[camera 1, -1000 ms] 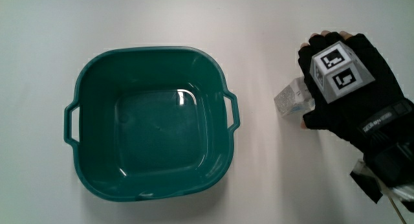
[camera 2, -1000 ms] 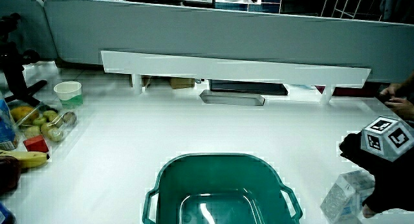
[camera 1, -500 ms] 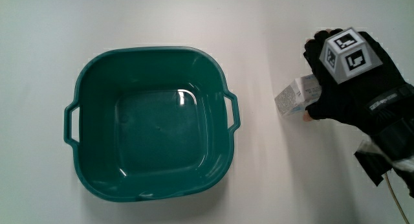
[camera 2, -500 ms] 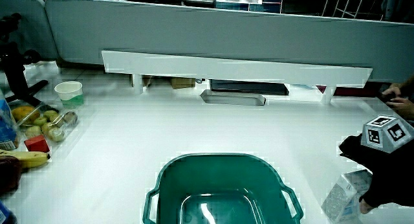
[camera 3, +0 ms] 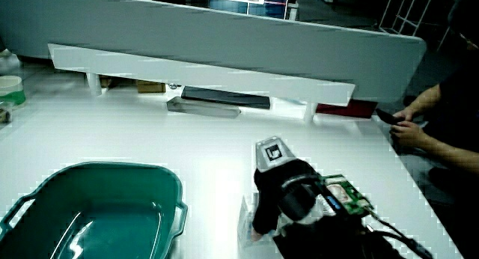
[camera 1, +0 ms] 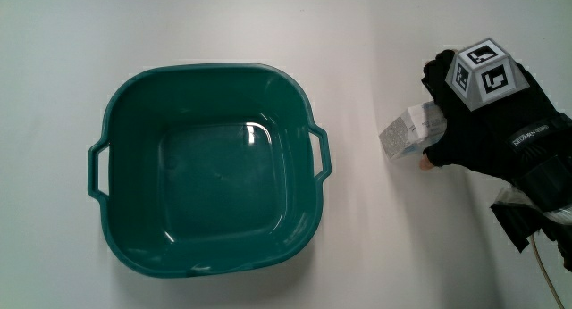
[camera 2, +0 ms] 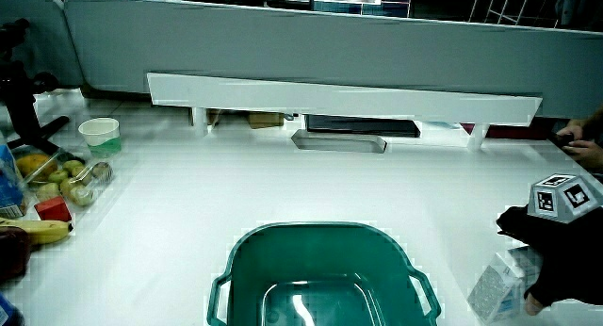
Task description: Pick milk from desk
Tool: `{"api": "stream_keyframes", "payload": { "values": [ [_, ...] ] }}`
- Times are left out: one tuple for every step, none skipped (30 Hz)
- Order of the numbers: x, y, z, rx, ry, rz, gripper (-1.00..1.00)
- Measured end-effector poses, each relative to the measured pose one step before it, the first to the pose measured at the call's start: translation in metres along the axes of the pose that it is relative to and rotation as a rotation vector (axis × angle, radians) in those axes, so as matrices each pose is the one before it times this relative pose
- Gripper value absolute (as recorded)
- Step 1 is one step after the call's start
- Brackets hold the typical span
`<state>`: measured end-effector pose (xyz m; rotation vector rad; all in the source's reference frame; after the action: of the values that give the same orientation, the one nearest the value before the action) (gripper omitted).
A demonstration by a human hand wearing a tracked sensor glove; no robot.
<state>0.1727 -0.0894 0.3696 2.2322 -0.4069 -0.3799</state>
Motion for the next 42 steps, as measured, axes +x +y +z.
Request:
{"api": "stream_keyframes", "payload": {
  "values": [
    [0.00005,0.00036,-0.00022,0.01162,-0.00946,-0.00336,0.11],
    [-0.00016,-0.00032,0.00026,0.00133,0.00376,0.0068,0.14],
    [0.00011,-0.0002,0.00023,0.00408,0.00602,0.00036,0.17],
    [0.00002,-0.00017,0.0002,0.00283,0.00101,0.0061,0.2],
    [0.0001,-0.00025,0.00021,0.00326,0.00109,0.00258,0.23],
    [0.00006,-0.00001,-0.00001,0.00193,0.00841,0.00865,0.26],
    [0.00026,0.00031,-0.00029,0.00251,0.00313,0.0065,0.29],
    [-0.0002,-0.00117,0.00098,0.01164,0.00184,0.00134,0.31],
    [0.00088,0.00073,-0.00054,0.00219,-0.00038,-0.00266,0.34],
    [0.00016,-0.00035,0.00053,-0.00318,0.00754,0.0044,0.37],
    [-0.00028,-0.00065,0.00095,0.01236,0.00163,0.0011,0.4],
    [-0.00012,-0.00003,0.00041,0.00591,-0.00319,0.00055,0.43],
    [0.00036,0.0002,0.0,0.00133,0.00111,-0.00464,0.46],
    [0.00021,0.00079,-0.00059,-0.00664,0.00235,0.00259,0.49],
    [0.00009,0.00085,-0.00036,-0.00782,0.00195,0.00184,0.51],
    [0.00021,0.0005,-0.00017,-0.00651,0.00281,0.00023,0.54],
    [0.00022,0.00004,-0.00004,0.01004,-0.00143,-0.00343,0.57],
    [-0.00062,-0.00054,0.00071,-0.0053,0.00201,0.0008,0.6],
    [-0.00005,0.00085,-0.00054,0.00706,-0.01488,-0.00346,0.63],
    [-0.00041,-0.00017,0.00063,-0.00562,0.00308,0.00312,0.66],
    [-0.00014,0.00023,0.00017,0.00693,-0.01031,-0.00459,0.69],
    [0.00003,0.00068,-0.00031,-0.00697,-0.0015,0.00225,0.71],
    [0.00003,-0.00037,0.00016,-0.00178,-0.00121,0.00134,0.74],
    [0.00014,-0.00029,0.00001,0.00268,-0.00109,0.00458,0.77],
    [-0.00026,-0.00078,0.00035,0.00958,-0.00682,0.00172,0.8],
    [-0.00043,-0.0012,0.00073,0.00781,-0.00144,0.00221,0.83],
    [-0.00047,-0.00053,0.0,0.00287,-0.00187,0.01074,0.86],
    [-0.00042,-0.00035,-0.00011,-0.00021,-0.00315,0.00265,0.89],
    [0.00034,0.00038,-0.00089,0.00007,-0.00417,-0.00452,0.91],
    [-0.0001,-0.00059,-0.00018,0.00058,-0.00348,-0.00151,0.94],
    [0.00043,-0.00003,-0.00094,0.00811,-0.00531,-0.0033,0.97],
    [-0.00017,-0.00101,0.00032,-0.00213,0.00018,0.0026,1.0],
    [0.00029,-0.00014,-0.00022,-0.00001,-0.00425,-0.00147,1.0],
    [-0.00062,-0.00157,0.00142,0.00717,-0.0016,0.00355,1.0],
    [0.00077,0.00038,-0.00071,-0.00065,-0.01175,-0.01196,1.0],
    [0.00069,-0.00051,0.00015,-0.0083,0.01397,0.01442,1.0],
    [0.00147,-0.0004,-0.00018,0.00606,-0.00637,-0.00617,1.0],
    [0.0,-0.00287,0.00269,0.00952,0.00418,0.00157,1.0],
    [-0.00041,-0.00324,0.00332,0.01721,-0.00215,0.00067,1.0],
    [0.00128,-0.00034,0.00006,-0.00907,0.00296,0.00364,1.0],
    [0.00104,-0.00173,0.00132,0.00592,0.01032,0.00336,1.0],
    [-0.00036,-0.00377,0.00369,0.01271,-0.00849,-0.00015,1.0]
  ]
}}
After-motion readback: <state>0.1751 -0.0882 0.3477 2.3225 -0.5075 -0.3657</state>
